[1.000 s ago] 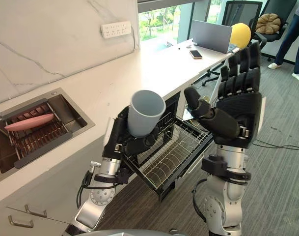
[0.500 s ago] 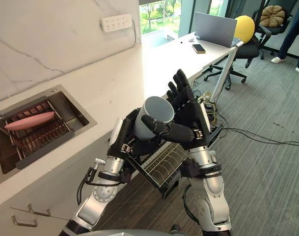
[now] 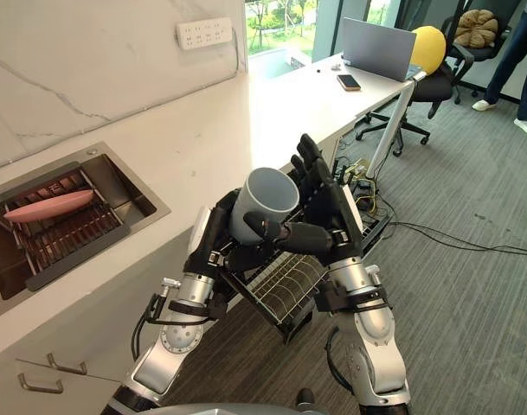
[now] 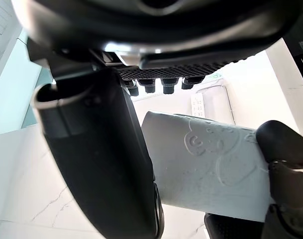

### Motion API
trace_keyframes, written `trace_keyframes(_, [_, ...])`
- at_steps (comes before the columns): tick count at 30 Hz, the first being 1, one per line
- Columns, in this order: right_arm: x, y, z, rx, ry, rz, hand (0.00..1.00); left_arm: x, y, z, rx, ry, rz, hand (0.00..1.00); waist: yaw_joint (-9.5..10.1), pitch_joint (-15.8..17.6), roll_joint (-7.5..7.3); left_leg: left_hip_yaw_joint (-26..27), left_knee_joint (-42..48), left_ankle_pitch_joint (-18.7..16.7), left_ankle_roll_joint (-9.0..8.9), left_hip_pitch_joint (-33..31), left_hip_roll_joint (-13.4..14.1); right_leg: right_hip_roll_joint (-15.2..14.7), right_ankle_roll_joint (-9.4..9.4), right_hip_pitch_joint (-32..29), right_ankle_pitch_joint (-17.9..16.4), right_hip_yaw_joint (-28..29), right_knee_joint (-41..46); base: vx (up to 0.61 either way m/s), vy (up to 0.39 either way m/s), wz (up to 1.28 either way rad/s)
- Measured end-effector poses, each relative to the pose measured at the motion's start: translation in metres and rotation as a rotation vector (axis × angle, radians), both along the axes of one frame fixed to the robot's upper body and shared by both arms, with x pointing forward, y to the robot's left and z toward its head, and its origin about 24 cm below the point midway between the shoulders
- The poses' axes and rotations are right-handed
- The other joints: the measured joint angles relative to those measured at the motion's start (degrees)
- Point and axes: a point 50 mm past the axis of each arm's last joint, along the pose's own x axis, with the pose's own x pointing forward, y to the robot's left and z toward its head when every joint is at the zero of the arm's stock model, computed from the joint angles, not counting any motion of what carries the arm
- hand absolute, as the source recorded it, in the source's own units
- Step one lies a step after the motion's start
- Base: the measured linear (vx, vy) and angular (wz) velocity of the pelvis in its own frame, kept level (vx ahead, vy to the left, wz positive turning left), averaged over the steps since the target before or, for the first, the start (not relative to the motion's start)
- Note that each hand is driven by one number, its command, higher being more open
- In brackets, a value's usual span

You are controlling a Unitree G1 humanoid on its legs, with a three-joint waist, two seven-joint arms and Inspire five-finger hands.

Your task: Walk over to the sink, pick up the cup, carry it to the dishwasher, place the cup inside the dishwasher, then close the dishwasher door

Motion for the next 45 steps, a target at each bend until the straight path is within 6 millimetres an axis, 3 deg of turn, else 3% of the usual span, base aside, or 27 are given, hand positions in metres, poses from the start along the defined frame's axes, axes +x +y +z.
trace_keyframes(3, [0.004,0.002,0.002,-0.006,0.002,0.018,1.00,-0.002,-0.003,0.000,0.023,-0.002,-0.061,0.00,0.02,-0.17,-0.32,-0.01,0.40,0.00,0.10,-0.66,-0.04,-0.12,0.04,-0.57,0.17,0.07,-0.01,-0.06,-0.019,-0.01])
trace_keyframes(4, [0.006,0.002,0.002,-0.011,-0.001,0.028,0.00,-0.002,-0.005,0.000,0.028,-0.001,-0.080,0.00,0.02,-0.21,-0.39,0.00,0.56,0.04,0.20,-1.09,-0.09,-0.20,0.04,-0.92,0.34,0.11,0.00,-0.04,-0.014,0.00])
trace_keyframes(24, [0.019,-0.006,-0.025,-0.004,0.130,0.091,0.00,-0.003,-0.002,-0.017,0.062,0.088,-0.123,0.00,0.08,-0.74,-0.77,-1.39,2.77,0.09,0.77,-3.86,-0.36,-0.93,0.03,-1.98,1.12,-0.93,-0.01,-0.05,-0.013,0.03])
trace_keyframes(25, [0.019,-0.006,-0.026,-0.003,0.131,0.091,0.00,-0.003,-0.002,-0.018,0.064,0.088,-0.123,1.00,0.07,-0.76,-0.80,-1.40,2.83,0.08,0.77,-3.89,-0.36,-0.94,0.03,-1.98,1.13,-0.94,-0.01,-0.04,-0.012,0.02])
trace_keyframes(33, [0.020,-0.006,-0.026,0.031,0.133,0.031,0.00,-0.005,-0.004,-0.019,0.050,0.103,-0.143,1.00,0.10,-0.83,-0.90,-2.28,3.63,0.12,0.91,-4.73,-0.36,-1.06,0.00,-1.98,1.22,-1.49,-0.02,-0.04,-0.012,0.05])
trace_keyframes(39, [0.022,-0.018,-0.027,0.311,0.149,-0.112,0.00,-0.013,-0.016,-0.009,-0.004,0.053,-0.208,1.00,0.24,-0.85,-0.94,-3.17,3.79,0.21,1.05,-4.77,-0.47,-1.19,0.00,-1.35,1.22,-2.30,-0.02,-0.03,-0.008,0.07])
trace_keyframes(45, [0.014,-0.034,-0.028,0.572,0.107,-0.244,0.00,-0.019,-0.019,-0.012,-0.071,0.086,-0.207,1.00,0.35,-0.91,-0.96,-3.22,2.41,0.67,1.34,-3.64,-0.76,-1.36,0.00,-0.57,1.20,-2.48,-0.02,-0.04,-0.005,0.01])
